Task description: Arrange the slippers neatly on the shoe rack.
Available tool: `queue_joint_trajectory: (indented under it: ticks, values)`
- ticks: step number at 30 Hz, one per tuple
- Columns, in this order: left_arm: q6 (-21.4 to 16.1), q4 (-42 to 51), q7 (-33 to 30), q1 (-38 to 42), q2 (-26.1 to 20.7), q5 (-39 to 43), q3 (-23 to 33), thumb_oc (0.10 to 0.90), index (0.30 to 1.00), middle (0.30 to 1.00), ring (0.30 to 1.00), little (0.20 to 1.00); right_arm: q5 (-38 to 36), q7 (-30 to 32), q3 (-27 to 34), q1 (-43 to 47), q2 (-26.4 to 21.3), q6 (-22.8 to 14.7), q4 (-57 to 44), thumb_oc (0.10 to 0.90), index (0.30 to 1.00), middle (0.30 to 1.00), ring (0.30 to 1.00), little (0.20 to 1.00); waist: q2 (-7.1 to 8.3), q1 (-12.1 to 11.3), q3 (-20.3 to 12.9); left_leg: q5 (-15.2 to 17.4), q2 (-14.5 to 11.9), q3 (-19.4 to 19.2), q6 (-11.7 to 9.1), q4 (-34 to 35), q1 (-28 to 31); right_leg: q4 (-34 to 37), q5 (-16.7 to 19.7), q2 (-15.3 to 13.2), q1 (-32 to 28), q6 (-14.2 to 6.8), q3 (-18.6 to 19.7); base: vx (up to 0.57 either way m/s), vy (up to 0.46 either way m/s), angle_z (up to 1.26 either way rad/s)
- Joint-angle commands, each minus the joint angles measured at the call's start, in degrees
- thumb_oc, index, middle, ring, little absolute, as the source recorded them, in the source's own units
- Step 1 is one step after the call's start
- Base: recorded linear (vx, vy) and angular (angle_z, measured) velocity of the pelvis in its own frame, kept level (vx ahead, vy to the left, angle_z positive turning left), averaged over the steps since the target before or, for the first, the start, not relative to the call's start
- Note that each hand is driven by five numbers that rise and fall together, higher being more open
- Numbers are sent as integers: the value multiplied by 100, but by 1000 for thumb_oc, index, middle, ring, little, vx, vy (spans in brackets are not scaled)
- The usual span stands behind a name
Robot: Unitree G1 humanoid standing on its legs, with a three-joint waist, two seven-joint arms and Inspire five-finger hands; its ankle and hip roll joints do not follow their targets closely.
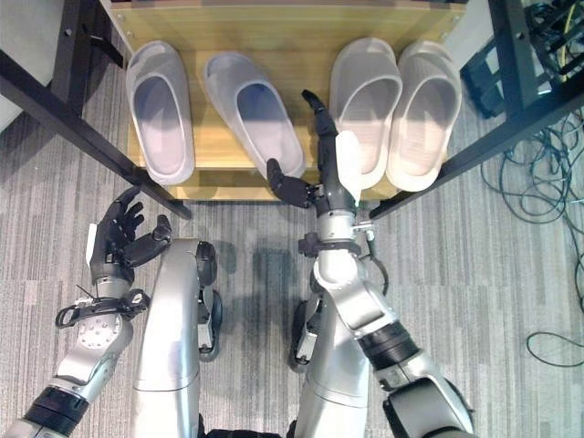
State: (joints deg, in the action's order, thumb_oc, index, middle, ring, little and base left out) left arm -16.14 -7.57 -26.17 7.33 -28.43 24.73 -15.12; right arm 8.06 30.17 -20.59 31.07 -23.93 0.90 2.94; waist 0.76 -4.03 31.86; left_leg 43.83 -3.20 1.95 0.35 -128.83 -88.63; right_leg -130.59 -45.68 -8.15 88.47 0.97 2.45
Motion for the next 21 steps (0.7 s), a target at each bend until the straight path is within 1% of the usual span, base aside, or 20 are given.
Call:
queue_joint_trajectory:
  ticks: [1,7,13,21]
  values:
    - [34,30,-18,-305,35,-349,-738,800,900,900,900,900,25,166,67,280,-14,-625,-958,800,900,900,900,900,169,-199,-206,-47,455,-155,-135,395,-133,-422,426,-484,15,386,-177,0,0,0]
    - [22,0,-28,-224,49,-348,-778,800,900,900,900,900,-2,187,19,320,55,-636,-871,800,900,900,900,900,146,-204,-206,-47,518,-116,-168,406,-133,-425,415,-470,-46,416,-187,0,0,0]
    - [11,-10,-32,-220,55,-332,-777,800,900,900,900,900,-48,164,-63,330,143,-643,-768,800,900,900,900,900,119,-221,-206,-40,525,-112,-175,397,-133,-442,410,-479,-46,424,-180,0,0,0]
    - [-28,-31,-1,-222,48,-300,-824,800,900,900,900,900,-65,61,-327,649,277,-629,-395,800,900,900,900,900,45,-295,-206,-61,538,-110,-176,401,-133,-462,409,-499,-49,423,-177,0,0,0]
